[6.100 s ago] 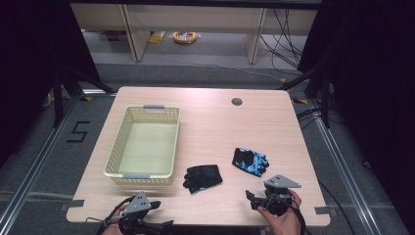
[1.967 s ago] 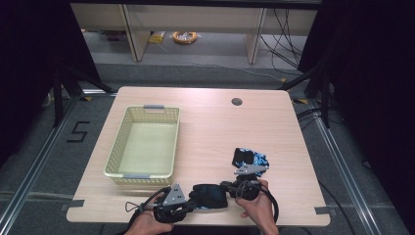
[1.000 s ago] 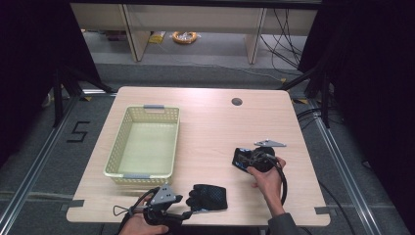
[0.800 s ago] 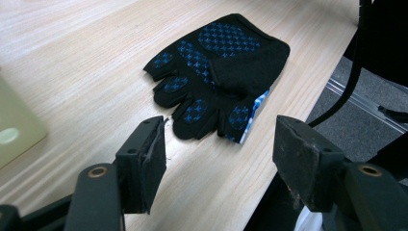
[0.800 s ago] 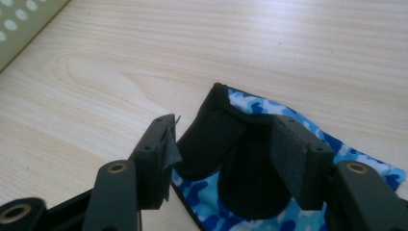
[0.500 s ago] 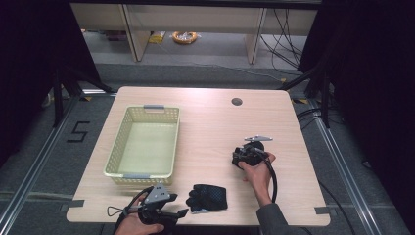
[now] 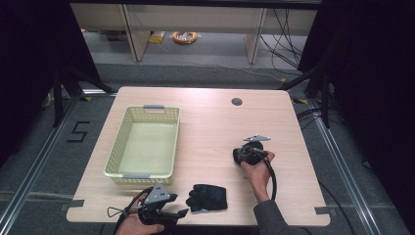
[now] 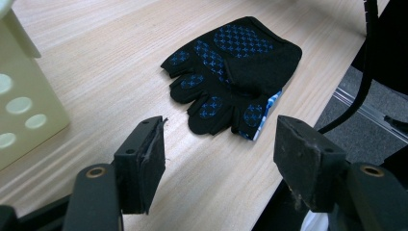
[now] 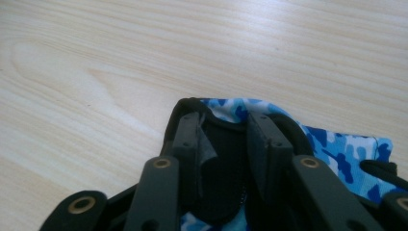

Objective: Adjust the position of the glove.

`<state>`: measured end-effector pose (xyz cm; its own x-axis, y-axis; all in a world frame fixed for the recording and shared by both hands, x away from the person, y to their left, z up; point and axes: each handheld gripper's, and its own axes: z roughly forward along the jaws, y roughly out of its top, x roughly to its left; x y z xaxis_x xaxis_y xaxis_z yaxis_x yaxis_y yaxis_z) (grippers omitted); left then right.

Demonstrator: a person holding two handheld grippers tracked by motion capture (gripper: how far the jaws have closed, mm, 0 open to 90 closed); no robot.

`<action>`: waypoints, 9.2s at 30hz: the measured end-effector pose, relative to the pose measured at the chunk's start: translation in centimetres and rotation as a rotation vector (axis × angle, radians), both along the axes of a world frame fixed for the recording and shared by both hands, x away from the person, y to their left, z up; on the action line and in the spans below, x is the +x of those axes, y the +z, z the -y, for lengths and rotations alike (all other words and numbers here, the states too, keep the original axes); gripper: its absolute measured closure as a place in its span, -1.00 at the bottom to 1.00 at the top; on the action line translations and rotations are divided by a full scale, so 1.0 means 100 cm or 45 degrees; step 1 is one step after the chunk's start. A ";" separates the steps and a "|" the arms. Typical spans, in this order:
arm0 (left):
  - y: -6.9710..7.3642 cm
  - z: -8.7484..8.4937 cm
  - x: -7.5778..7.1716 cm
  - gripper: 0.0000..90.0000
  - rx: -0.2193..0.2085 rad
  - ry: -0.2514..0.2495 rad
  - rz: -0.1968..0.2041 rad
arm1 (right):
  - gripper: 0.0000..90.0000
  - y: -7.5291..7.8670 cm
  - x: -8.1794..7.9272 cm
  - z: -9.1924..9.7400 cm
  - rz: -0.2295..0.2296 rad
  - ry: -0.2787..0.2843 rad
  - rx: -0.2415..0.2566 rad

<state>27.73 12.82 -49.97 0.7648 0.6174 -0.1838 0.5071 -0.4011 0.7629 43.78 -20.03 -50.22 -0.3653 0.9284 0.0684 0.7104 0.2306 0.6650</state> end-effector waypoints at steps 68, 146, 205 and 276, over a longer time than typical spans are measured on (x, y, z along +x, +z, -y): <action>-0.001 -0.010 0.005 -0.22 -0.031 0.055 -0.002 | 0.94 0.096 -0.091 -0.066 0.293 0.847 0.190; 0.008 0.046 0.017 0.89 0.095 -0.137 -0.008 | 0.98 0.031 -0.116 -0.050 -0.016 0.575 0.188; 0.000 0.009 0.003 -0.07 -0.015 -0.062 -0.037 | 0.19 0.042 -0.158 -0.036 -0.030 0.611 0.144; -0.002 0.014 0.008 -0.04 -0.051 0.040 -0.094 | -0.16 0.029 -0.128 -0.035 -0.059 0.488 0.152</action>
